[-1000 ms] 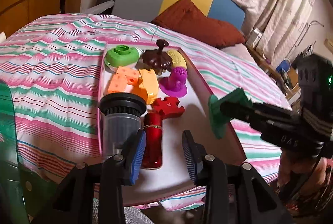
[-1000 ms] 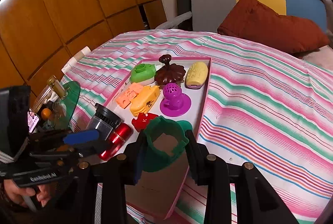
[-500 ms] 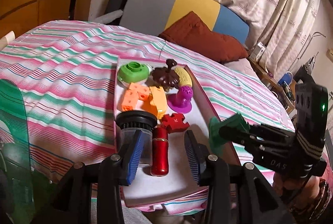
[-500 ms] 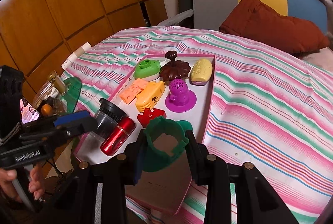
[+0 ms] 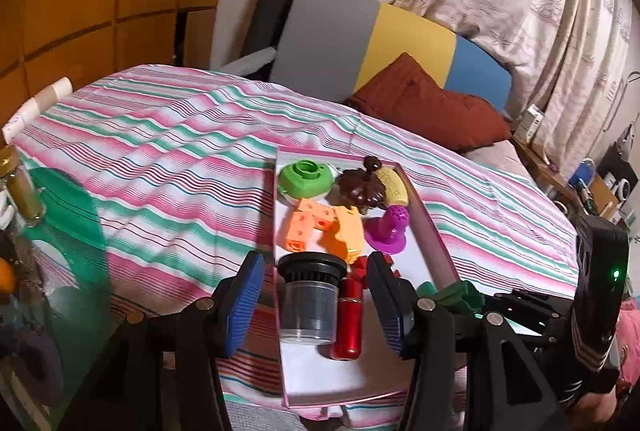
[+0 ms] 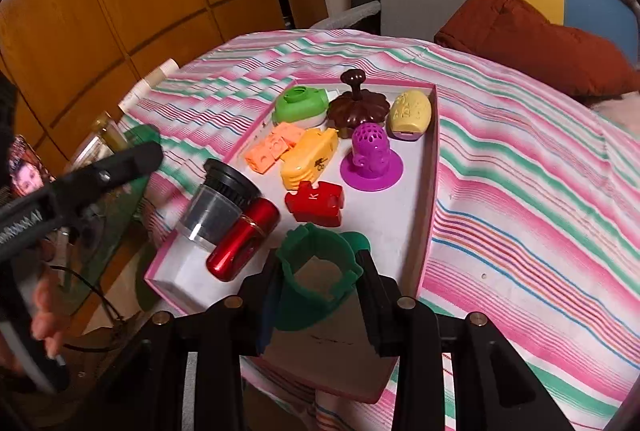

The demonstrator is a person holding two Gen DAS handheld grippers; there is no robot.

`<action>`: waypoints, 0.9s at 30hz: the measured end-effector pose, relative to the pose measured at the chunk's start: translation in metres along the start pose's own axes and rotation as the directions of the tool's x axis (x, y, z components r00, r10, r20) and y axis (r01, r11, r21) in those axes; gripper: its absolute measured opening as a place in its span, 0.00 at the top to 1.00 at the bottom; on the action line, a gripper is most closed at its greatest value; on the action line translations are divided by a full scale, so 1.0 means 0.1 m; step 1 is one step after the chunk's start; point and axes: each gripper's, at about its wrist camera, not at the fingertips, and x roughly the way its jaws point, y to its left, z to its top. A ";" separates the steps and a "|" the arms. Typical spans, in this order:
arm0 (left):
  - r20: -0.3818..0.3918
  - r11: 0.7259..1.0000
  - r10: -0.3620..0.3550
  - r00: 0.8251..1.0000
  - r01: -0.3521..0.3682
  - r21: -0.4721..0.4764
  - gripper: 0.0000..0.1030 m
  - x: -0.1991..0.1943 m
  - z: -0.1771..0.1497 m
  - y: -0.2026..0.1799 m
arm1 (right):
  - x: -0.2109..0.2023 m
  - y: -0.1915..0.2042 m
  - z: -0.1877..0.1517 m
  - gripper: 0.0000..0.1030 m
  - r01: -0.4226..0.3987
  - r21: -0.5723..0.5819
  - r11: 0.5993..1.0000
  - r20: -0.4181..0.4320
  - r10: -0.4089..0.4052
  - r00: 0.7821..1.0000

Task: Organize rigid objects
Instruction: 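Lower the green suction toy into the tray and open the right tool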

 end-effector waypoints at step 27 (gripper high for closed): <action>0.020 0.990 0.139 0.990 -0.139 0.031 0.48 -0.06 0.04 -0.05 | -0.08 0.11 0.06 0.49 0.059 -0.002 0.998 0.019 -0.059 0.998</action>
